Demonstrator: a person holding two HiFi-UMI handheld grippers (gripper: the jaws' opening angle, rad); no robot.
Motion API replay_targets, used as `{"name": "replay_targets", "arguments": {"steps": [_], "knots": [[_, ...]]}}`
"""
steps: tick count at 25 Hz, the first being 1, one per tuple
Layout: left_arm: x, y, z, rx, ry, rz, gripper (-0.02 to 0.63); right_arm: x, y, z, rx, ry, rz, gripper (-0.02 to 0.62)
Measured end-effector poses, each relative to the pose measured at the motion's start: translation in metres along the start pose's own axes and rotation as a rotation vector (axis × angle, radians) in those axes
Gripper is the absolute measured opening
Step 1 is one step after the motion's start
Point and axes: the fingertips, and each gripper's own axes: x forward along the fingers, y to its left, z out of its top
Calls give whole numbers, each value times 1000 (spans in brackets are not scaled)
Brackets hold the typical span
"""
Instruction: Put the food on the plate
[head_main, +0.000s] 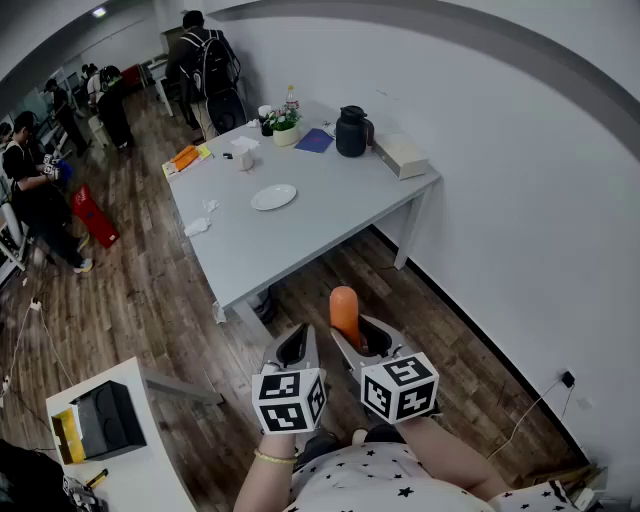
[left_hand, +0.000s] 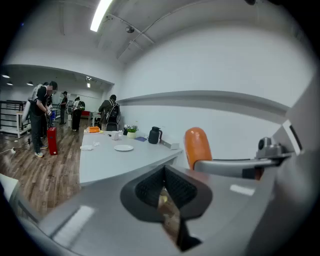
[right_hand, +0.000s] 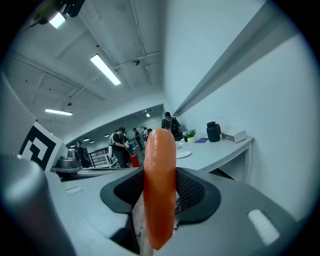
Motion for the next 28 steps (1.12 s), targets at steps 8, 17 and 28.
{"name": "replay_targets", "arguments": {"steps": [8, 17, 28], "knots": [[-9, 21, -4, -8, 5, -7, 8, 10, 22, -6, -6, 5, 2, 199], [-6, 43, -14, -24, 14, -33, 8, 21, 26, -17, 34, 2, -31, 199], [67, 72, 6, -42, 17, 8, 8, 90, -16, 5, 36, 17, 10, 199]]}}
